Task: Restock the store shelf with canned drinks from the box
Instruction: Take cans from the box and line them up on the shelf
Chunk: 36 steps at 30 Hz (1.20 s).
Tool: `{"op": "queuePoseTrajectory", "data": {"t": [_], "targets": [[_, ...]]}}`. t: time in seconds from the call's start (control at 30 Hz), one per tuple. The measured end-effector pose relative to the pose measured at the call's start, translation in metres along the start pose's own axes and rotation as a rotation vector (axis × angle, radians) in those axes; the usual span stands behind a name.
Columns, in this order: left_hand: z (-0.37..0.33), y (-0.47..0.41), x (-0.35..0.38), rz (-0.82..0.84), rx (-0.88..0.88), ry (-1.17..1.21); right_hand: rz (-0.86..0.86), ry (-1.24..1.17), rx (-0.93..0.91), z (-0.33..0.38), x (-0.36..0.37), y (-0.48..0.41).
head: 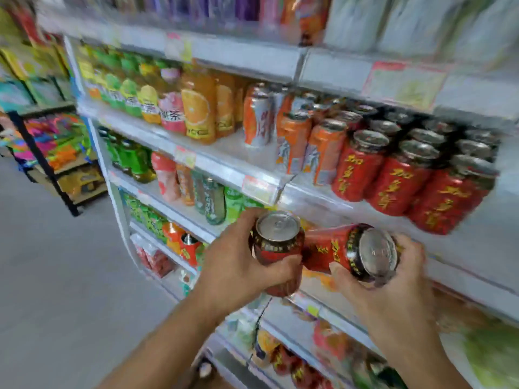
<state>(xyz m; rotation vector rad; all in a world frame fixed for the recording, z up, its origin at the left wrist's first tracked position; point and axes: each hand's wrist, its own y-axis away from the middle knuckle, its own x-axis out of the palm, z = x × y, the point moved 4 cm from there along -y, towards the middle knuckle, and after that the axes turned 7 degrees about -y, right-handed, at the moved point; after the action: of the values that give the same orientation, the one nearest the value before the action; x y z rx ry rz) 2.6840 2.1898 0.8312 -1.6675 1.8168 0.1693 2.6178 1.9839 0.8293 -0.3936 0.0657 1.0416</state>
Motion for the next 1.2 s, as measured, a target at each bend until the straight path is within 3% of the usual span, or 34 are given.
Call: {"op": "queuePoseTrajectory", "data": {"t": [0.17,0.33,0.53,0.8,0.97,1.2], "targets": [[-0.076,-0.026,0.036,0.036,0.236,0.131,-0.211,-0.073,-0.026,0.035,-0.091,-0.009],[-0.115,-0.043,0.075,0.055,0.301,0.240,-0.400,0.021,-0.122,0.036,-0.165,-0.033],[-0.124,-0.053,0.104,0.105,0.283,0.315,-0.355,0.168,-0.007,0.003,-0.206,-0.106],[-0.129,-0.060,0.112,0.136,0.241,0.342,-0.230,0.102,0.049,-0.034,-0.218,-0.175],[-0.133,-0.062,0.116,0.153,0.256,0.326,-0.100,0.179,0.110,-0.039,-0.216,-0.200],[-0.134,-0.064,0.120,0.170,0.278,0.302,-0.201,0.225,0.140,-0.053,-0.228,-0.234]]}}
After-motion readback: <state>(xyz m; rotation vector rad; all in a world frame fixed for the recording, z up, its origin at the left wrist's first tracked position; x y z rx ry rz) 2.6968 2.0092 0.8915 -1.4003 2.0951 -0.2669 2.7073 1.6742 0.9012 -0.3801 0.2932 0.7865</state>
